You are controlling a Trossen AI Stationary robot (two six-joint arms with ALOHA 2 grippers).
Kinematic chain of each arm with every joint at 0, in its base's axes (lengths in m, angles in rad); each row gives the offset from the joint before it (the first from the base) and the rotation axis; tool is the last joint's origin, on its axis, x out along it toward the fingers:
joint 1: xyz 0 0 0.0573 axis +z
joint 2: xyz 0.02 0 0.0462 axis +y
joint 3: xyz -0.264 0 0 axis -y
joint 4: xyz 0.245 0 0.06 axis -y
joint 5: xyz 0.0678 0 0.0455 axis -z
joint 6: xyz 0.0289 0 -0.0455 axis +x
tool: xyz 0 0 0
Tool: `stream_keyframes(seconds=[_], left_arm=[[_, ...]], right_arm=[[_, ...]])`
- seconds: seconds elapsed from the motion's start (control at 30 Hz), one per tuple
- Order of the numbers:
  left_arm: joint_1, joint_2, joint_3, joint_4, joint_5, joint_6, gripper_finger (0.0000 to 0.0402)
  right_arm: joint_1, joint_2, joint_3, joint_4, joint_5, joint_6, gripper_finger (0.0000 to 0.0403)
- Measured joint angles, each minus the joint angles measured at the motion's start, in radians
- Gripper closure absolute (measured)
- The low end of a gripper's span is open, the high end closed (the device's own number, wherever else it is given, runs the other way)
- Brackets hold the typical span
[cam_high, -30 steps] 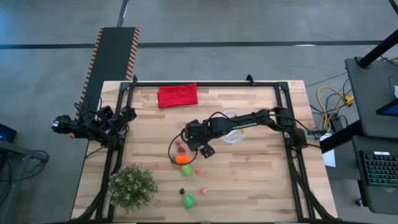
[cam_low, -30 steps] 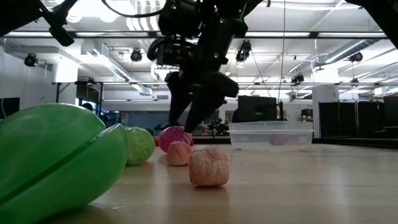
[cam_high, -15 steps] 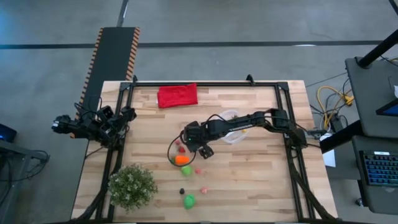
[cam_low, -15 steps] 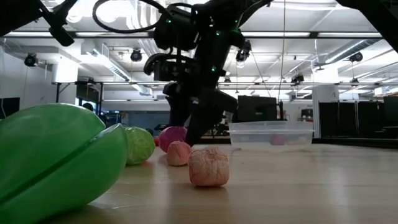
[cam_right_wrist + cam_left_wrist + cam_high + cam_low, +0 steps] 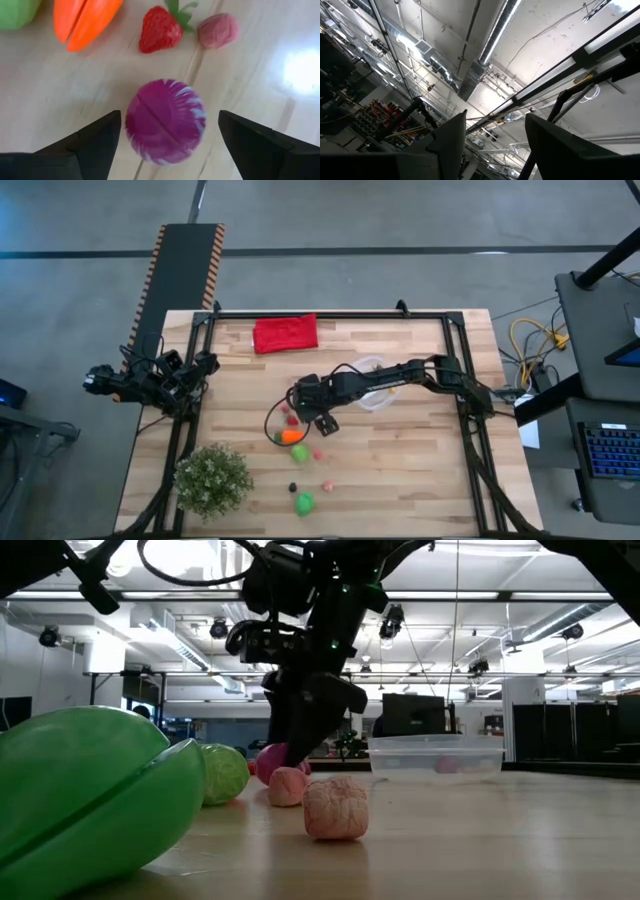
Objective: Pick and placing Produce into tupperware
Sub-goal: Put the red onion into the transparent container
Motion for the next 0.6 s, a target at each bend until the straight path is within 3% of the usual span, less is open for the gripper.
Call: stream_keyframes(seconds=[0.27,0.6], left_arm=[[0.0,0.0,0.0,-0.001,0.0,0.0,0.021],[0.0,0.0,0.0,-0.001,0.0,0.0,0.021]], right_arm=[[0.0,0.004,-0.007,-0.015,0.0,0.02,0.0086],[0.0,0.004,-0.002,-0.01,-0.003,0.032,0.0178]])
